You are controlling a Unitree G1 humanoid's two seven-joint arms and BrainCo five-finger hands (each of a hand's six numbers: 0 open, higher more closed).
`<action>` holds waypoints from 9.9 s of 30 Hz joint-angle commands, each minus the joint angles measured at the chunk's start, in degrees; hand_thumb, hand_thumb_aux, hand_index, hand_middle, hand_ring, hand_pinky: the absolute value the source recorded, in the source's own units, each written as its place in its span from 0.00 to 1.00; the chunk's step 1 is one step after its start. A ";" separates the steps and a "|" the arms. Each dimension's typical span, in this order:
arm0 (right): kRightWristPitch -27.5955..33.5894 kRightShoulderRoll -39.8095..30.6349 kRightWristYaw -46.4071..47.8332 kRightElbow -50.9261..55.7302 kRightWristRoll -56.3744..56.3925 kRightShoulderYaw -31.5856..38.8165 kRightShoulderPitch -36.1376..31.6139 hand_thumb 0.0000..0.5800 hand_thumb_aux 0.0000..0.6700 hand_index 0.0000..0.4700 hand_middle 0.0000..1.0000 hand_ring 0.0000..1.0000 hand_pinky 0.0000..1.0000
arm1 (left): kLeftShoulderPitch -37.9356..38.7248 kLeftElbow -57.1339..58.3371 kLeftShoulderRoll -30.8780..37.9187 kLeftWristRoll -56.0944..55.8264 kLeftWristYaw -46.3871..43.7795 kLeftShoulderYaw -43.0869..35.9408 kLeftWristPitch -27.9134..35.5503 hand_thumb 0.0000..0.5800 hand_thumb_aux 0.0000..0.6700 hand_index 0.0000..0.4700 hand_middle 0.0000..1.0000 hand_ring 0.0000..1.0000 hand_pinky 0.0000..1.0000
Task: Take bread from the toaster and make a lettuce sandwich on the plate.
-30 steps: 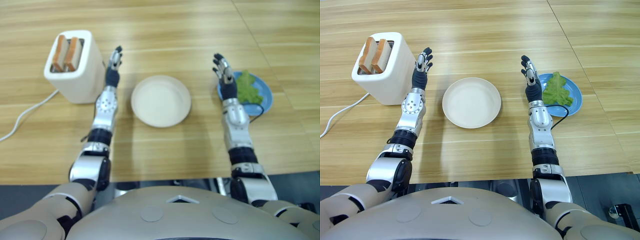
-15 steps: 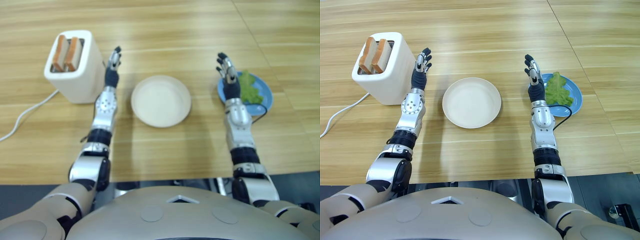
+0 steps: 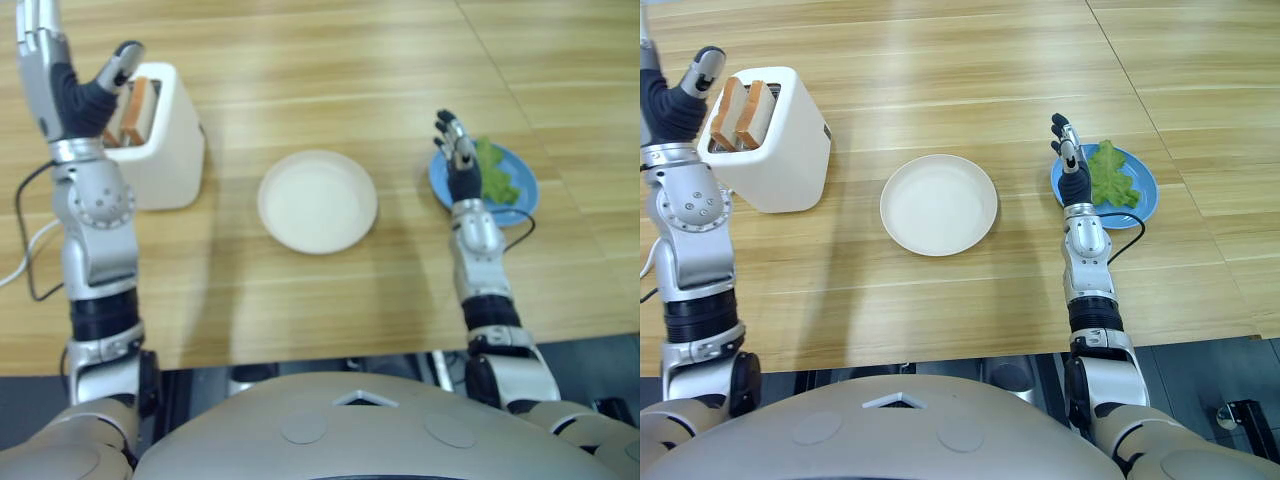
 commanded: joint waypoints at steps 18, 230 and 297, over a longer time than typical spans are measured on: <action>-0.49 -1.70 2.63 1.71 2.71 -2.43 1.94 0.00 0.00 0.00 0.00 0.00 0.00 | 0.10 24.29 6.82 6.54 3.70 -5.89 18.38 0.00 0.00 0.00 0.00 0.00 0.00; 11.64 -10.23 -31.31 -6.29 -57.30 37.44 -13.63 1.00 1.00 0.98 1.00 1.00 1.00 | -9.79 58.59 -16.42 -34.42 -13.00 -14.86 -31.77 0.00 0.00 0.00 0.00 0.00 0.00; 16.14 -29.56 -24.90 -29.08 -48.83 10.06 11.42 0.00 0.00 0.00 0.00 0.00 0.00 | -5.33 32.39 0.12 5.50 4.65 -11.68 5.23 0.00 0.00 0.00 0.00 0.00 0.00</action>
